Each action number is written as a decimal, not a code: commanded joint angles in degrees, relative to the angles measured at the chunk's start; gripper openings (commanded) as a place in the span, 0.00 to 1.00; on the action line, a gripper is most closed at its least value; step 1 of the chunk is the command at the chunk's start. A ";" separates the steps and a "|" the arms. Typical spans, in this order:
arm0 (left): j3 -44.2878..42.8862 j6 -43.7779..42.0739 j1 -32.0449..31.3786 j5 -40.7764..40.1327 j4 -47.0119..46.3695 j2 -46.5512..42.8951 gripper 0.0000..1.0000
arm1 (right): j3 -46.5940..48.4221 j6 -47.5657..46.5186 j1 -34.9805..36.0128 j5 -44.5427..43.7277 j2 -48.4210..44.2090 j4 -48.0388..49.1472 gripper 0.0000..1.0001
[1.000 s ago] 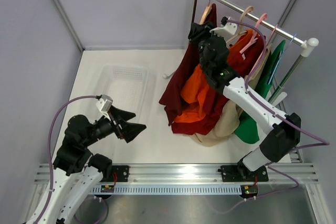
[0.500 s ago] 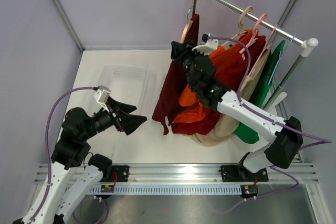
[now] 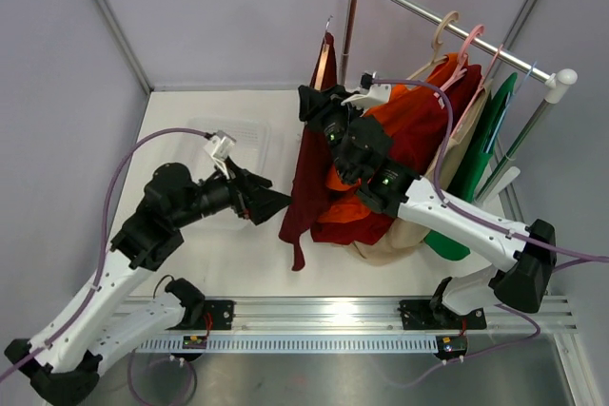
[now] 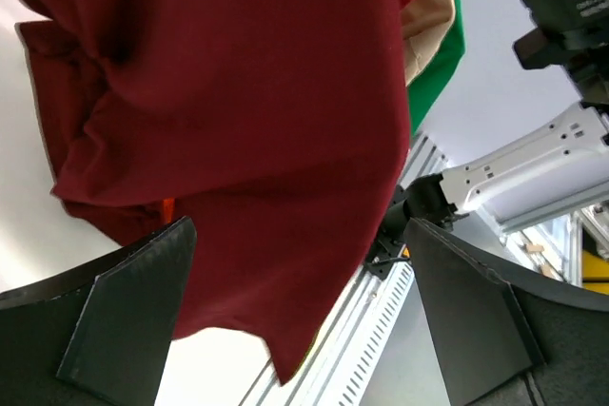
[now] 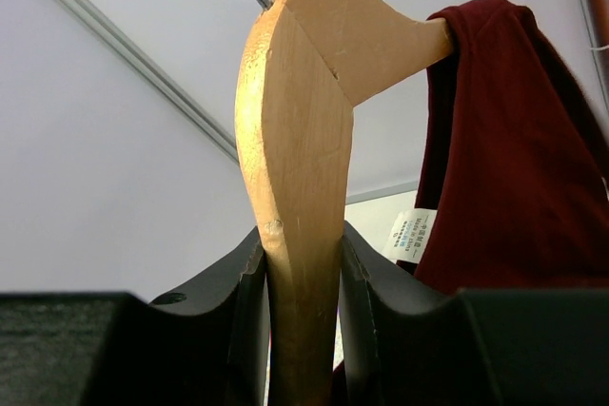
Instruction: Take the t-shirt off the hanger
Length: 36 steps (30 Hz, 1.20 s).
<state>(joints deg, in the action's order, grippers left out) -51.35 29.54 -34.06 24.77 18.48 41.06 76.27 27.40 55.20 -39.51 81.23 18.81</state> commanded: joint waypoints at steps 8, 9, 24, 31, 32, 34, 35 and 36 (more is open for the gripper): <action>-6.74 -3.43 -19.80 -25.80 -3.36 9.12 0.94 | 5.91 -3.66 0.79 -5.32 -3.80 2.37 0.00; -6.83 -3.70 -21.73 -27.48 -3.28 9.48 0.90 | 5.99 -3.93 0.79 -5.40 -3.80 2.29 0.00; 4.12 -0.72 -27.28 -34.10 -3.01 4.39 0.00 | 18.01 -16.30 0.35 -2.51 0.41 3.77 0.00; 20.03 8.67 -29.65 -31.45 -1.52 -6.24 0.00 | 25.85 -17.30 -4.57 0.74 4.37 2.99 0.00; 21.46 9.82 -29.92 -31.54 -0.56 -7.73 0.00 | 26.21 -15.20 -6.05 2.49 4.46 2.38 0.00; 23.66 12.54 -30.01 -31.63 0.67 -12.22 0.00 | 27.17 -12.21 -7.47 4.60 4.38 0.71 0.00; 25.23 13.26 -30.01 -31.89 2.16 -13.27 0.00 | 27.70 -9.23 -8.26 6.96 4.46 -0.34 0.00; 25.86 13.87 -30.01 -31.81 2.70 -14.50 0.00 | 29.18 -7.90 -9.40 7.86 4.55 -2.27 0.00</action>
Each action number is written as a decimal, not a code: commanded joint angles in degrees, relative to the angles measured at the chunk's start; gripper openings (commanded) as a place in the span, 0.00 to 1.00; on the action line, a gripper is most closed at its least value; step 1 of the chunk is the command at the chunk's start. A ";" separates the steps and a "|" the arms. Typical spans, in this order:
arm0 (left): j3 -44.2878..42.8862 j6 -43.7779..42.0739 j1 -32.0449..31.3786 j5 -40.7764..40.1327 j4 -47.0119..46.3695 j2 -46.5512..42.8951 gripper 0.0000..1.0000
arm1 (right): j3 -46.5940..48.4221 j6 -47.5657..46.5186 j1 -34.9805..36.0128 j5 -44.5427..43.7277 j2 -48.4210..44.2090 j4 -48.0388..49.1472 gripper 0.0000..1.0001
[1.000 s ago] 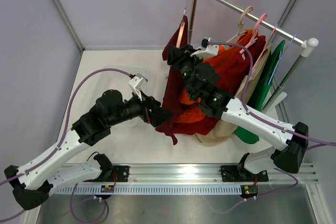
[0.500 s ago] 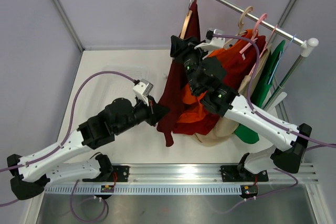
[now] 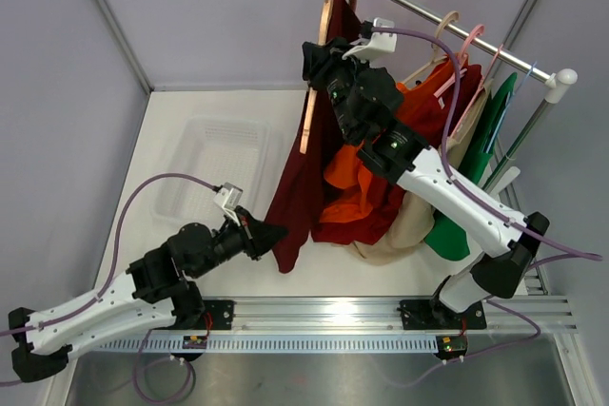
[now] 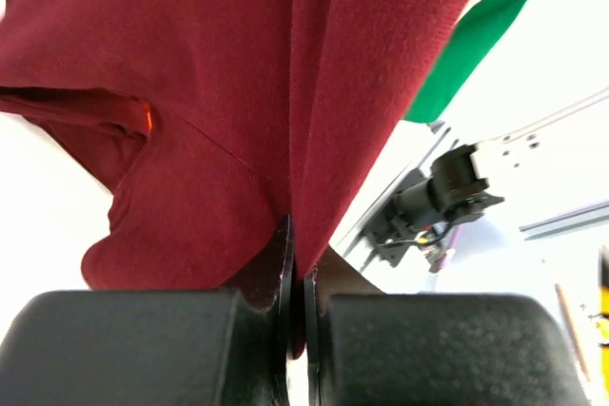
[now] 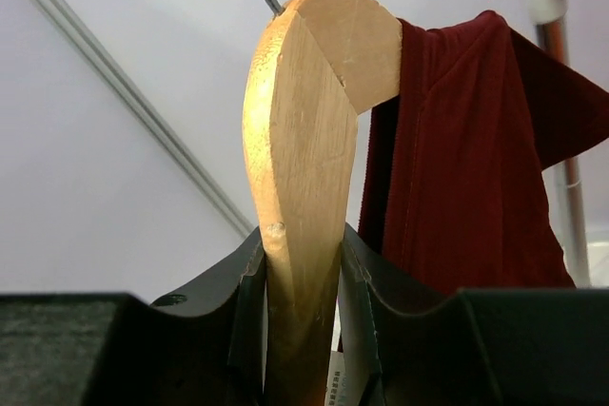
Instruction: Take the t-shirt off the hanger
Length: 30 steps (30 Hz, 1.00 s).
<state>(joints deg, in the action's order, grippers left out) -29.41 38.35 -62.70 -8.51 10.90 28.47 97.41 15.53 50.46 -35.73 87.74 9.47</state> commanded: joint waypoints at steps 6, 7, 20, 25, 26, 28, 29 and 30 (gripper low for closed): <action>6.21 6.92 -1.55 0.96 10.55 -1.05 0.00 | 13.17 15.39 -7.91 15.13 -2.57 -2.44 0.00; 5.34 5.44 -1.64 -0.87 10.55 0.52 0.00 | 12.55 16.63 -7.92 18.64 -4.06 -2.36 0.00; -20.12 -11.79 -0.42 -25.22 5.81 14.14 0.00 | 3.86 29.37 -8.88 40.37 -15.93 -6.84 0.00; -31.22 -19.09 6.43 -21.55 -2.18 25.02 0.11 | 3.40 31.05 -8.88 44.94 -19.36 -7.98 0.00; -33.50 -20.14 7.14 -20.94 -3.59 26.36 0.23 | 3.23 31.57 -8.88 45.56 -19.80 -8.07 0.00; -34.40 -23.84 8.02 -20.23 -10.41 29.26 0.48 | 3.40 32.63 -8.88 47.84 -20.68 -8.16 0.00; -34.92 -24.89 8.38 -20.23 -12.63 30.32 0.59 | 3.32 32.90 -8.97 48.46 -20.95 -7.98 0.00; -36.93 -26.90 8.64 -20.40 -13.87 31.72 0.97 | 3.40 33.33 -8.89 49.17 -21.21 -7.89 0.00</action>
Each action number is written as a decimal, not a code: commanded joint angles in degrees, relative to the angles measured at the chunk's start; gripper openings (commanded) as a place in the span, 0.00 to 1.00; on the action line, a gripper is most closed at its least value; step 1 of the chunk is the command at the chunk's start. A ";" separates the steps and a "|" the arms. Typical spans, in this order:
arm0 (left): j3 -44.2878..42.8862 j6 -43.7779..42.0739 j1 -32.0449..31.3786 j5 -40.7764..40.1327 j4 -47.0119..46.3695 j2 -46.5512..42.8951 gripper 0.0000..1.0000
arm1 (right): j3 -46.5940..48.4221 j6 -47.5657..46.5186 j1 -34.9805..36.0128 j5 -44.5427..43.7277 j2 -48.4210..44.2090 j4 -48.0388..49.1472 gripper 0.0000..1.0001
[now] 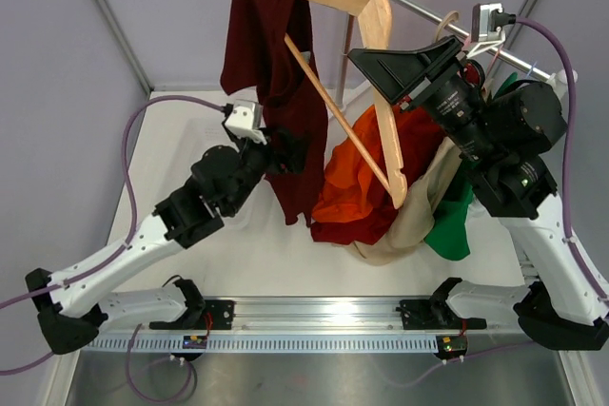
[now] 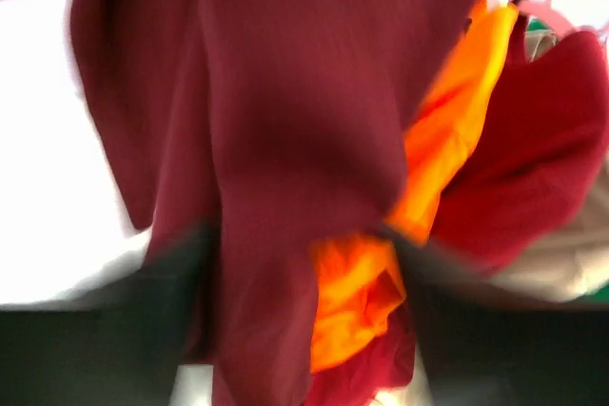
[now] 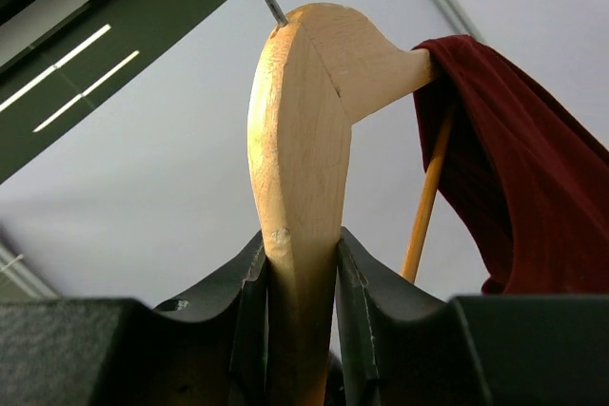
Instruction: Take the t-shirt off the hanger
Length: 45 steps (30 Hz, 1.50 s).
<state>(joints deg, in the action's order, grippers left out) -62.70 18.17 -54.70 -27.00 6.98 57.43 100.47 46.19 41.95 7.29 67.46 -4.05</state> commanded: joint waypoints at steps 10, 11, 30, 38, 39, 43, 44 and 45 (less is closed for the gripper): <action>-18.33 -15.52 8.64 -7.70 -14.36 19.74 0.75 | -2.73 4.27 -0.38 9.77 -5.57 6.17 0.00; -18.60 -16.58 8.64 -8.76 -14.28 19.83 0.51 | -3.08 3.30 -0.38 9.07 -6.20 4.77 0.00; -51.44 -18.44 21.20 7.14 6.00 20.43 0.00 | -12.49 -11.48 -0.38 -6.06 -24.13 -6.13 0.00; -59.85 -15.13 33.77 10.74 9.28 24.49 0.00 | -13.80 -13.50 -0.38 -7.02 -25.27 -11.94 0.00; -58.34 -14.14 36.39 12.22 9.19 23.27 0.00 | -13.89 -13.76 -0.38 -7.03 -25.45 -12.46 0.00; -45.88 -12.02 40.10 12.24 4.37 17.03 0.00 | -14.77 -14.29 -0.38 -7.02 -25.89 -14.31 0.00; -39.67 -12.28 40.37 11.46 1.92 15.54 0.00 | -14.69 -14.38 -0.38 -7.98 -25.89 -14.66 0.00; -36.91 -11.85 41.41 11.45 1.46 13.00 0.00 | -14.68 -14.64 -0.30 -8.51 -25.54 -14.84 0.00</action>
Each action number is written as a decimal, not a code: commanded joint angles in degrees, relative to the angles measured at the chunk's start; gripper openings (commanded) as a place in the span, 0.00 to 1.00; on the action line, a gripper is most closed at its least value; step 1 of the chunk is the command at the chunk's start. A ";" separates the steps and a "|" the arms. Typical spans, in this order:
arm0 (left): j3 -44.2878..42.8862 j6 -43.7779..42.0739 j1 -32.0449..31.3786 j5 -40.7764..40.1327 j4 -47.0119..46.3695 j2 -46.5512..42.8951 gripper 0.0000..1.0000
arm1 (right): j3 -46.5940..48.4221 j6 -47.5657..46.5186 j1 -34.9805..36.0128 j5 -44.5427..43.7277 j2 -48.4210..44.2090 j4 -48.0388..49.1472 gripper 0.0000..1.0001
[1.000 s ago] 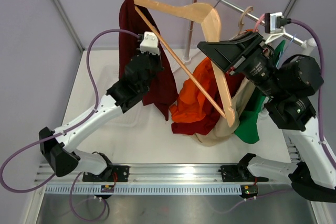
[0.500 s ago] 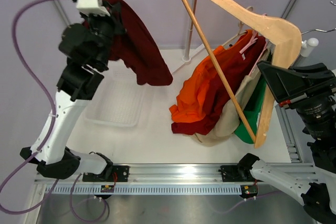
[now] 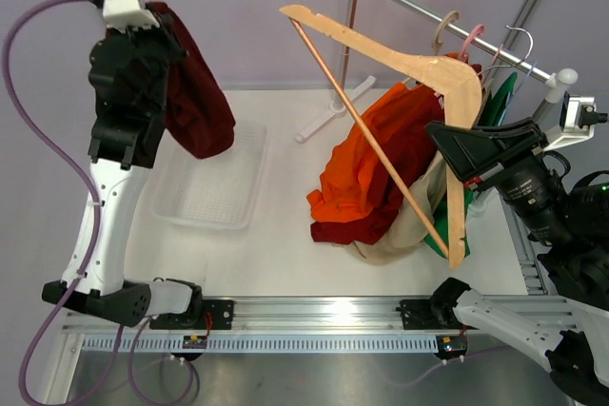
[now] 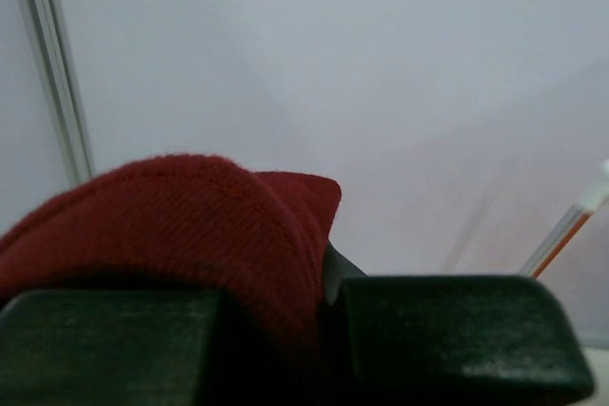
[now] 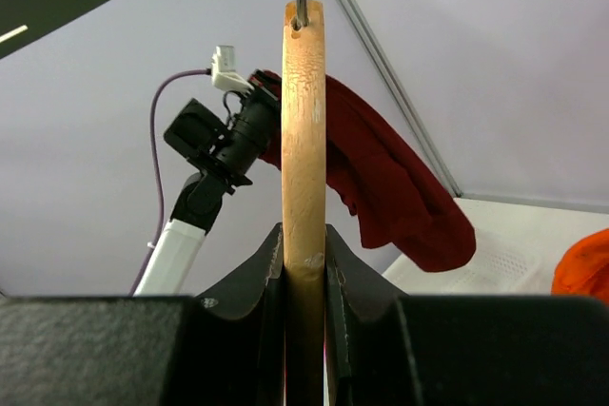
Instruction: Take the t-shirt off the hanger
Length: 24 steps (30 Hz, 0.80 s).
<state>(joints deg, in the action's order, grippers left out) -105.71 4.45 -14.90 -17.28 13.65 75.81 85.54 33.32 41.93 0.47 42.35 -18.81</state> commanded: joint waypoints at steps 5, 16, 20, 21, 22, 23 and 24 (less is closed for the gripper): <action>23.85 8.62 2.77 4.44 -10.29 -12.87 0.00 | 0.68 -2.12 -0.36 -3.98 2.82 -0.79 0.00; 50.50 24.20 2.68 12.96 -7.86 -22.01 0.48 | 7.80 -7.55 5.16 -22.84 17.49 -2.73 0.00; 48.85 23.94 2.68 12.97 -1.97 -23.34 0.99 | 10.61 -10.03 7.90 -32.34 22.58 -3.78 0.00; 48.06 23.59 2.68 13.58 -0.74 -23.95 0.99 | 12.01 -10.99 8.25 -33.85 23.73 -4.30 0.00; 47.10 22.89 2.68 14.11 0.23 -24.30 0.99 | 12.63 -11.43 8.34 -35.26 24.96 -4.66 0.00; 45.26 22.63 2.68 15.33 2.24 -24.83 0.99 | 13.16 -11.70 8.43 -37.36 27.06 -4.92 0.00; 44.37 22.45 2.68 15.95 3.22 -25.97 0.99 | 13.77 -12.40 8.60 -38.34 27.87 -4.75 0.00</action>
<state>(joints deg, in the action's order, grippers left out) -55.90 26.98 -12.32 -4.82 16.53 53.19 95.29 24.47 49.71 -27.81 68.60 -25.26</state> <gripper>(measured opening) 0.984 0.235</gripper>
